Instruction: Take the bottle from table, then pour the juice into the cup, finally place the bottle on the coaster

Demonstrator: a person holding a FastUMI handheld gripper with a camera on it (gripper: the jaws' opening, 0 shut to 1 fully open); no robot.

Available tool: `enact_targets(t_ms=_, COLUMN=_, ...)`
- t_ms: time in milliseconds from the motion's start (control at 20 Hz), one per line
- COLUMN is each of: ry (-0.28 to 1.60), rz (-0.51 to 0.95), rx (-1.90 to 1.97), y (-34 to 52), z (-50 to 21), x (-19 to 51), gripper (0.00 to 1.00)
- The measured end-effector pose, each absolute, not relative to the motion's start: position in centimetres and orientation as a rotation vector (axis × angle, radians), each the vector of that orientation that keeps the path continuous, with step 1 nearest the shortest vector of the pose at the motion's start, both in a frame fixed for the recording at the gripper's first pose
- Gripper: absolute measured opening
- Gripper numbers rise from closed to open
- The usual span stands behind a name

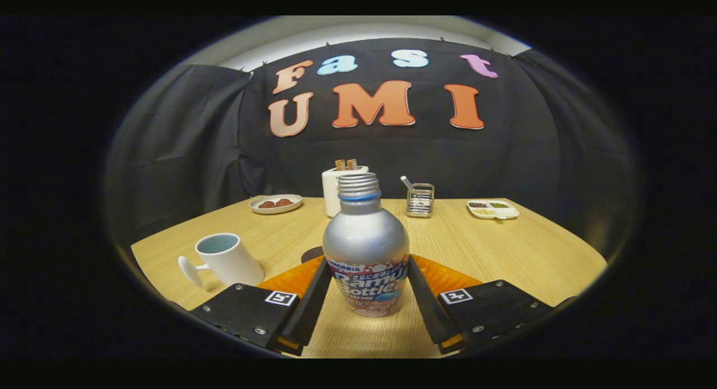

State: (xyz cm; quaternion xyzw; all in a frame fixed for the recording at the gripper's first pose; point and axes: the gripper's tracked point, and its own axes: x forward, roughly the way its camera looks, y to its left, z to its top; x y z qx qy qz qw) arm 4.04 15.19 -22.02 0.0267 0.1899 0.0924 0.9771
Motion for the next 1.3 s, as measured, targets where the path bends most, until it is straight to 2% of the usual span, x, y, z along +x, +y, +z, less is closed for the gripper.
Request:
enact_targets(t_ms=550, ry=0.264, rz=0.219, rx=-0.334, y=18.1, z=-18.2, x=5.5, gripper=0.78)
enact_targets(t_ms=1300, ry=0.132, rz=0.24, rx=-0.782, y=22.3, z=-17.6, x=6.3, gripper=0.77)
